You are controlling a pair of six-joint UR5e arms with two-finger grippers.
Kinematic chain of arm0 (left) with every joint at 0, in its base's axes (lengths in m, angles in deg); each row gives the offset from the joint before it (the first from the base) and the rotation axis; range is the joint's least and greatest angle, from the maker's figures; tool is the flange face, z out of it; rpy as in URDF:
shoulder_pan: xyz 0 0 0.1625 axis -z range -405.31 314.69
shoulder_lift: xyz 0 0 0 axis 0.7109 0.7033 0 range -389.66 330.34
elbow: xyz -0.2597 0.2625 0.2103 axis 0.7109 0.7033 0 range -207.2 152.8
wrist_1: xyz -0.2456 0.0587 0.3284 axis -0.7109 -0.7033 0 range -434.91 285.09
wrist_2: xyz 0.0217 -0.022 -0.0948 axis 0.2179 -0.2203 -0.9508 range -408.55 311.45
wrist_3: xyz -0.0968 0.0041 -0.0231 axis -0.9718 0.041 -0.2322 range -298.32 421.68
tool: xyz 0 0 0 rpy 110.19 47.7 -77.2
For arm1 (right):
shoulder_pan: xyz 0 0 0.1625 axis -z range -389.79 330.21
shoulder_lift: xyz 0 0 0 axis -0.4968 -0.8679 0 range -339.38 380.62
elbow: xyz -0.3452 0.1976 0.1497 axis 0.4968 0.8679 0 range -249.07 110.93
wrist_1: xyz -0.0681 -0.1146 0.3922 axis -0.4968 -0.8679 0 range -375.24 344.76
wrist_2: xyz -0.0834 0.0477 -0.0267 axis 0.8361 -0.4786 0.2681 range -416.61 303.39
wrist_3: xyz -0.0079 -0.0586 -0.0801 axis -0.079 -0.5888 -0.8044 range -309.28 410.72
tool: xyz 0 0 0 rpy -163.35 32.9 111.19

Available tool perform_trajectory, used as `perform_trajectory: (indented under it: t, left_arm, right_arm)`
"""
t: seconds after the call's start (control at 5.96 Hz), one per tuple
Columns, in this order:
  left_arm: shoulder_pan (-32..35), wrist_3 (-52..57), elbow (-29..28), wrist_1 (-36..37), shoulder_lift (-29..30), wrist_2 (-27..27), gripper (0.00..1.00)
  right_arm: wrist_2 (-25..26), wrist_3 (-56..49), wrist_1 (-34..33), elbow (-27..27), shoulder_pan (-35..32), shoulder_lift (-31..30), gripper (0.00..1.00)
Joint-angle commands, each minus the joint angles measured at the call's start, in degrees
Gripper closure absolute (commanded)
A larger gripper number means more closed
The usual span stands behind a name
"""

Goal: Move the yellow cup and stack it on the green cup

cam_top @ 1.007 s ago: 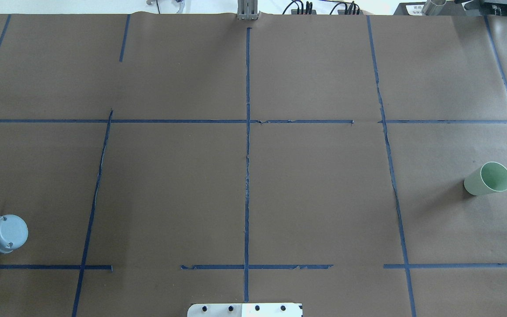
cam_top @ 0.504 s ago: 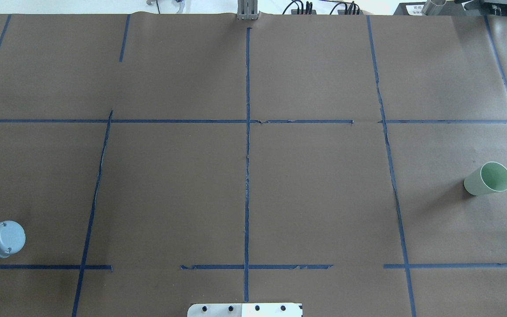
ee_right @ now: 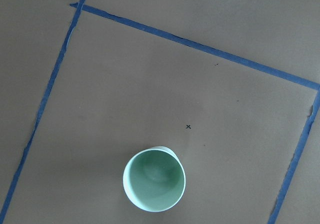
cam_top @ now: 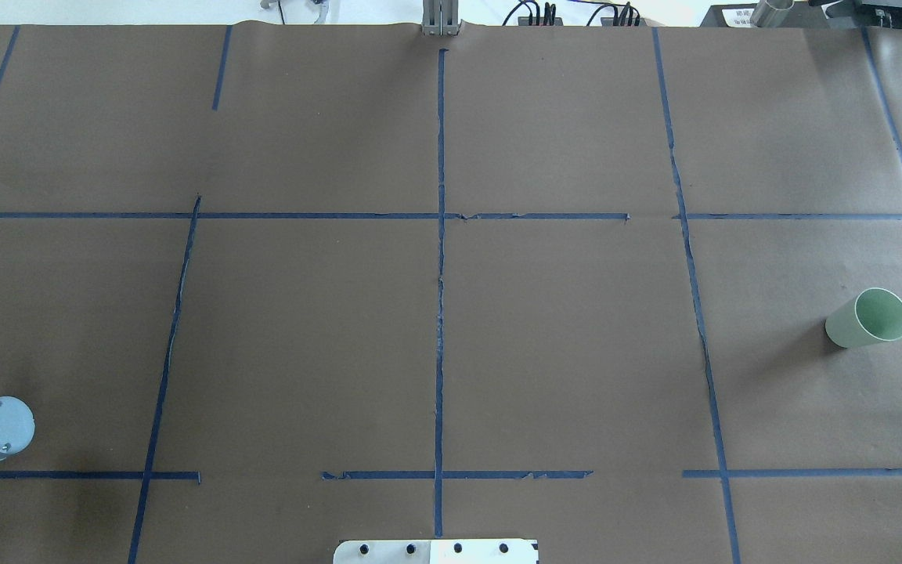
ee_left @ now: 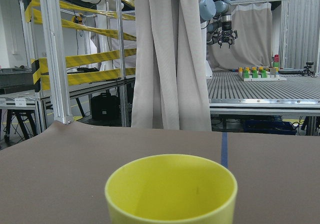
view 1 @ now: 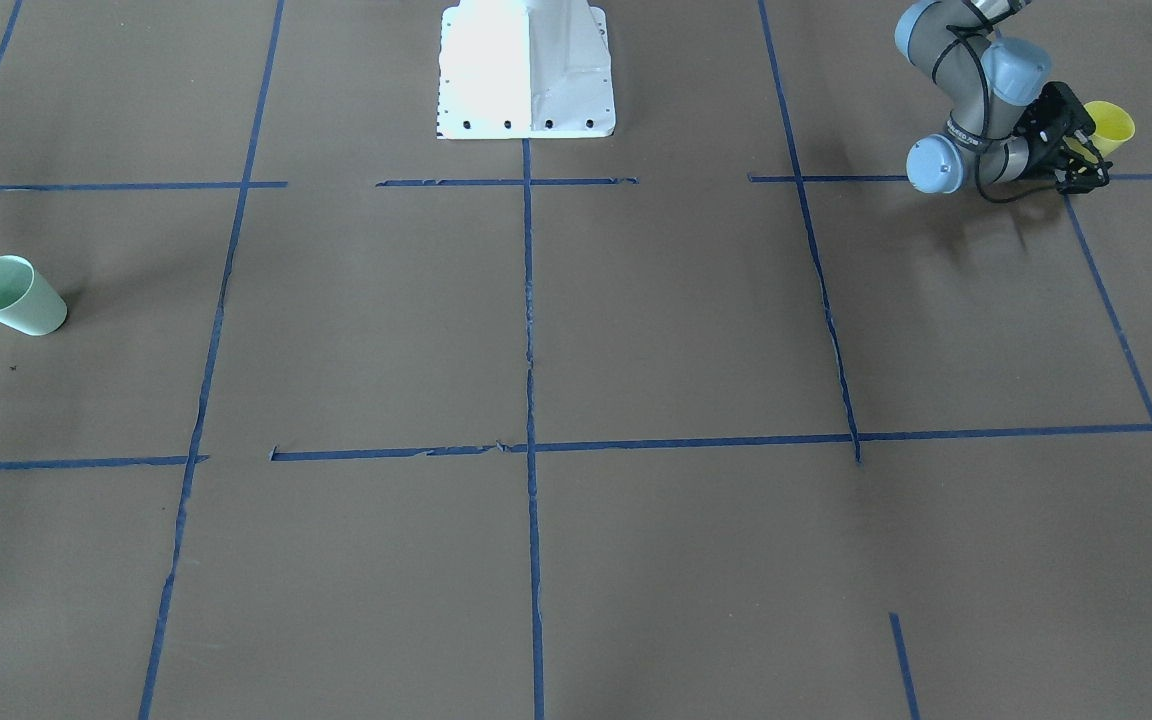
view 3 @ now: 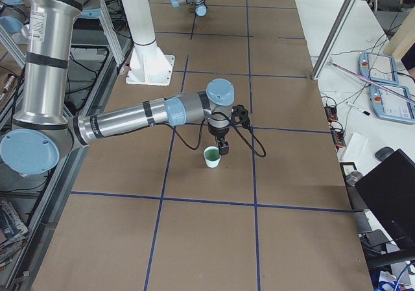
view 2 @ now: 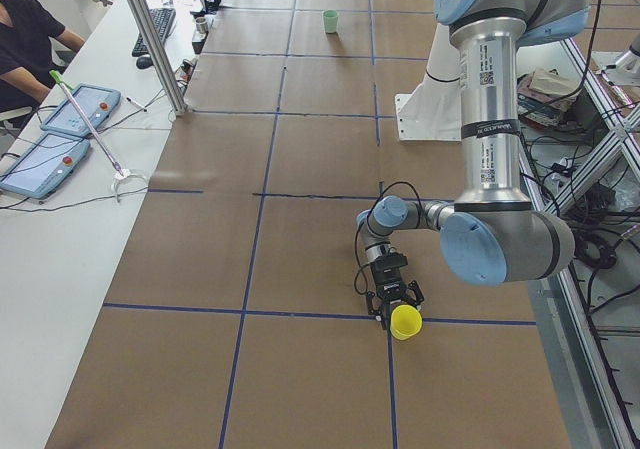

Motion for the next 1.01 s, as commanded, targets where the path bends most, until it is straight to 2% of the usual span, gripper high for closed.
perform_trajectory:
  t: [0.0, 0.17, 0.34, 0.5, 0.67, 0.84]
  left_arm:
    - [0.0, 0.01, -1.51, -0.77, -0.77, 0.02, 0.49]
    - [0.0, 1.4, -1.43, -2.16, -2.87, 0.03, 0.9]
    - [0.17, 5.07, -0.39, -3.57, -5.93, 1.24, 0.98]
    - [2.18, 10.33, -0.29, -3.75, -5.7, 8.13, 0.99]
    - [7.85, 17.34, 0.23, -3.84, -4.22, 16.29, 0.99]
    - [13.22, 26.28, 0.33, -6.98, -0.99, 21.77, 0.98]
  right_arm:
    - [-0.35, 0.07, 0.0, -0.23, 0.02, -0.26, 0.0]
    - [-0.53, 0.16, 0.0, -0.41, -0.07, -0.26, 0.0]
    - [-0.61, 0.16, -0.09, -0.33, 0.02, -0.26, 0.0]
    - [-1.4, 0.24, -0.09, -0.32, 0.02, -0.35, 0.0]
    - [-2.89, 0.24, -0.09, 0.02, 0.02, -0.43, 0.0]
    - [-2.99, 0.24, -0.09, 0.03, 0.02, -0.43, 0.0]
